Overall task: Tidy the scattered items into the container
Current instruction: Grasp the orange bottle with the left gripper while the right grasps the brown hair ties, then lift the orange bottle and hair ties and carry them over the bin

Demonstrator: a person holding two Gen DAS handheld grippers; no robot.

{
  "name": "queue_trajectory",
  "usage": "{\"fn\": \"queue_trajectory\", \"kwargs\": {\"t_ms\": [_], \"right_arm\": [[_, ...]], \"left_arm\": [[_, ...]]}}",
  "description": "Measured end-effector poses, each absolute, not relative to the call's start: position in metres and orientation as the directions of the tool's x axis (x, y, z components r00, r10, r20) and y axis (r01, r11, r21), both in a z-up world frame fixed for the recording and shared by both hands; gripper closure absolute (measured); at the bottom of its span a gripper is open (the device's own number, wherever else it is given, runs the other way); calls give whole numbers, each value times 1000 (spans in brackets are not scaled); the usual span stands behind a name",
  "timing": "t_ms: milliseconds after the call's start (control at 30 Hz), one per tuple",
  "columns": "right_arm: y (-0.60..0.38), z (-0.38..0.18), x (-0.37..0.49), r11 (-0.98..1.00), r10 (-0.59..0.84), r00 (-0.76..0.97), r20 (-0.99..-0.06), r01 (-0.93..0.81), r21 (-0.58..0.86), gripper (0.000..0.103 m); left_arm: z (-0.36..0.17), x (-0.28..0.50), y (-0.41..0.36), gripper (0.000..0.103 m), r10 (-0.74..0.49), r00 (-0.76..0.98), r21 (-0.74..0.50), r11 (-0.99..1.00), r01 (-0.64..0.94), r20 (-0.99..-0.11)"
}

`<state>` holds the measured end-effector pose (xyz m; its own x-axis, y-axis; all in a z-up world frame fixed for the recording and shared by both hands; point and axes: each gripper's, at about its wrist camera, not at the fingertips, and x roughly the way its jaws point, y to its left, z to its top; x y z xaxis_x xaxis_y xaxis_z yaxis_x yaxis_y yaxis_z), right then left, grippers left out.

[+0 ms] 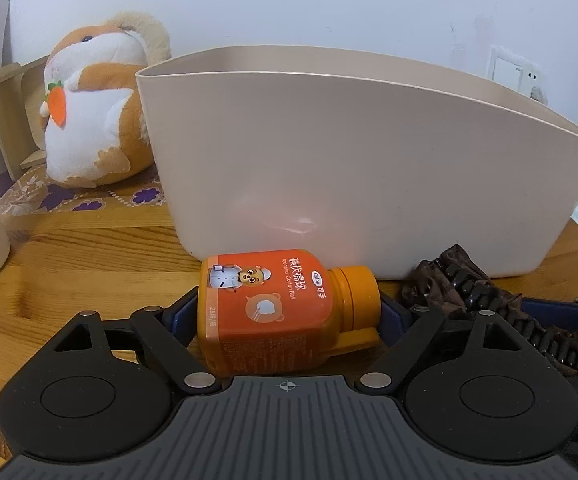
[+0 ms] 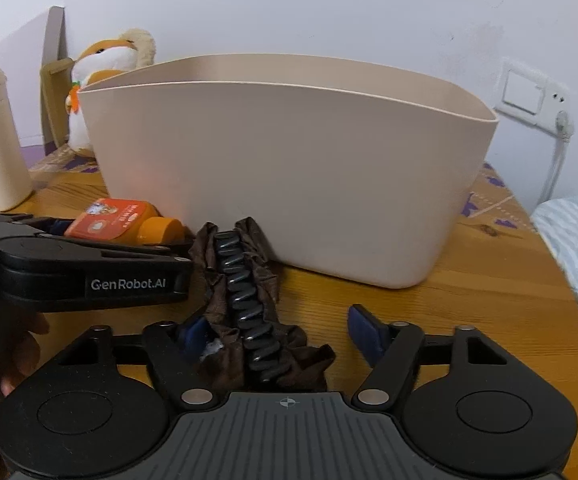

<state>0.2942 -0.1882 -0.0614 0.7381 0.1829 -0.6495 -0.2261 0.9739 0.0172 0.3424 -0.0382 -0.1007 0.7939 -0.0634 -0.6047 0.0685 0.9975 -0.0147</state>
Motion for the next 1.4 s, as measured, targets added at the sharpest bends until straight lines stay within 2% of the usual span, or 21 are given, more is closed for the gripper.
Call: {"fn": "queue_trajectory", "kwargs": {"t_ms": [67, 167, 667, 1400], "right_arm": [[-186, -60, 292, 968, 204, 733, -649, -252, 19, 64], [-180, -58, 289, 964, 206, 730, -651, -265, 7, 71], [-192, -39, 262, 965, 216, 742, -635, -263, 21, 73], [-208, 43, 223, 963, 230, 851, -472, -267, -13, 73]], "left_arm": [[-102, 341, -38, 17, -63, 795, -16, 998, 67, -604], [-102, 336, -36, 18, -68, 796, -24, 997, 67, -602], [-95, 306, -25, 18, -108, 803, -58, 994, 91, -586], [-8, 262, -20, 18, -146, 898, -34, 989, 145, -415]]}}
